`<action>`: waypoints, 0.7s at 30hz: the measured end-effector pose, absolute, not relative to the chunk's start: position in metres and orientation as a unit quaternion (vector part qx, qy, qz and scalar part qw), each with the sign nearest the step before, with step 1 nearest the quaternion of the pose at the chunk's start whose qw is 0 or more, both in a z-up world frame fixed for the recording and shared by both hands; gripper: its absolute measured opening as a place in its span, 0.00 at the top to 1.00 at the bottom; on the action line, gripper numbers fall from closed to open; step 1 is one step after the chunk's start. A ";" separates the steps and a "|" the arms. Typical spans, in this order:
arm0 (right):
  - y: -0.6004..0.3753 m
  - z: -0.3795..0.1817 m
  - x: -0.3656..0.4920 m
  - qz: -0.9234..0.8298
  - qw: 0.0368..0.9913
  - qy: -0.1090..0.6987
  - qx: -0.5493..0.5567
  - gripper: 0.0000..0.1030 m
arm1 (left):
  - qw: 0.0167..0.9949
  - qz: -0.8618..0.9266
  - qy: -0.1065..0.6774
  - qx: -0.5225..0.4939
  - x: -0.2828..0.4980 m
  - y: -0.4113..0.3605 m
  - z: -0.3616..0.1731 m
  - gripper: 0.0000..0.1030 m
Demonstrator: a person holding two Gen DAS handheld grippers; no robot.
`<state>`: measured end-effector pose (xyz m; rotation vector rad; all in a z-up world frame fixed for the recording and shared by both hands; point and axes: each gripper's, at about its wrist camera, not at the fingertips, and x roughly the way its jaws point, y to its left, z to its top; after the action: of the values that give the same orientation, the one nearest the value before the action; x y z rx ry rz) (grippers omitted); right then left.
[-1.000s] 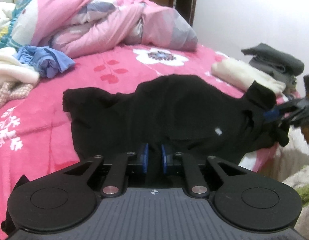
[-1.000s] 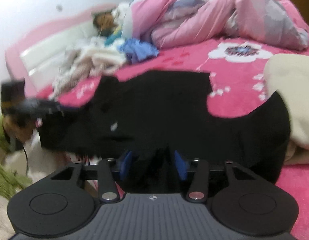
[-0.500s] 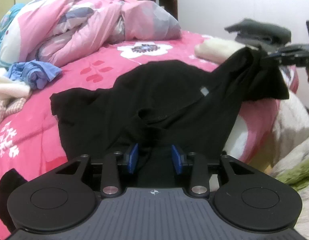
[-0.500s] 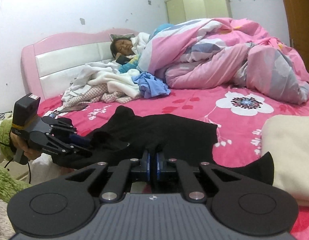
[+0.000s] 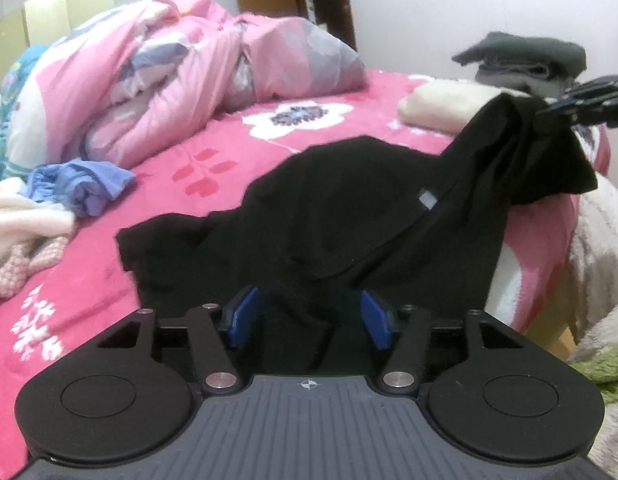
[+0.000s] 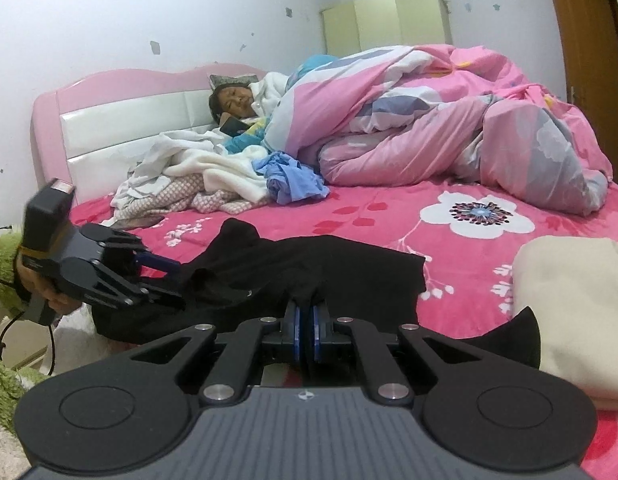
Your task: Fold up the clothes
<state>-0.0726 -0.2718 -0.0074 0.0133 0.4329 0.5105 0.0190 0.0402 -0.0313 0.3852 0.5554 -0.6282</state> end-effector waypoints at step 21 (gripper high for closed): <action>-0.256 0.093 -0.052 0.242 0.970 0.014 -0.028 0.94 | 0.986 -0.140 0.035 0.086 -0.023 0.063 0.089 0.98</action>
<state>-0.0521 -0.2560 0.0925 -0.0575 0.0275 0.4885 -0.0233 0.0631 0.0889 0.1732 0.0711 -0.2817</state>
